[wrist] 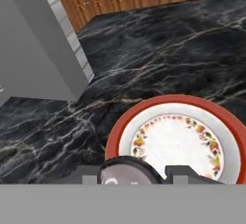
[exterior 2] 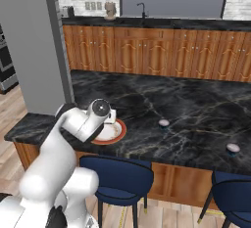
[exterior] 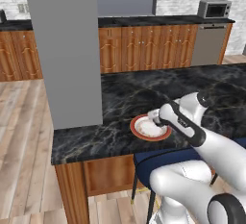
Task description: Place two yogurt containers on each plate.
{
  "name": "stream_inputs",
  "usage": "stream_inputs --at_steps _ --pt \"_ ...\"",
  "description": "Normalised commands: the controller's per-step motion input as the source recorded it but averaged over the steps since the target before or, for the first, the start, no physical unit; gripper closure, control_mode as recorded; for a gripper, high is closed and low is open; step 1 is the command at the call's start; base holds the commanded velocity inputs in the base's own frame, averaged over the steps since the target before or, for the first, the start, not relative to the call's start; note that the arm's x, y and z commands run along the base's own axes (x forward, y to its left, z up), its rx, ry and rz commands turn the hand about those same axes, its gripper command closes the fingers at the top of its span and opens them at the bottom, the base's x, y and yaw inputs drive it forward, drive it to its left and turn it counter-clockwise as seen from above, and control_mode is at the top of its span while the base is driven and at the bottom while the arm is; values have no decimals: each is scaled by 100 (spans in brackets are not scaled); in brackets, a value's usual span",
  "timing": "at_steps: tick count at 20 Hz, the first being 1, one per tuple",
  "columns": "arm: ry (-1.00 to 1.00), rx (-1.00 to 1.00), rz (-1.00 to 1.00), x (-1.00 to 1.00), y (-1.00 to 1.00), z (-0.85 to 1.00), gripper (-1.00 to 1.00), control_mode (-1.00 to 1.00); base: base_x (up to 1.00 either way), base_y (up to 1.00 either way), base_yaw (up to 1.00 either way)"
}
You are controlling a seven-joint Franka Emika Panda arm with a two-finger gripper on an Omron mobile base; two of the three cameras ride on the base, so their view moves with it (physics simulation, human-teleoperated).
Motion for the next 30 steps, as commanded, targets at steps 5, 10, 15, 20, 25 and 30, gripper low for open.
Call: stream_inputs --at_steps 5,10,15,20,25,30 --pt "0 6 12 23 -3 -24 100 -100 0 0 0" --pt "5 5 9 37 0 -23 100 -100 0 0 0" --pt "6 0 8 40 0 -31 100 -100 0 0 0" --pt "2 0 9 41 0 -38 100 -100 0 0 0" --pt "0 0 8 38 0 -38 100 -100 0 0 0" --pt "0 0 8 37 0 -34 100 -100 0 0 0"
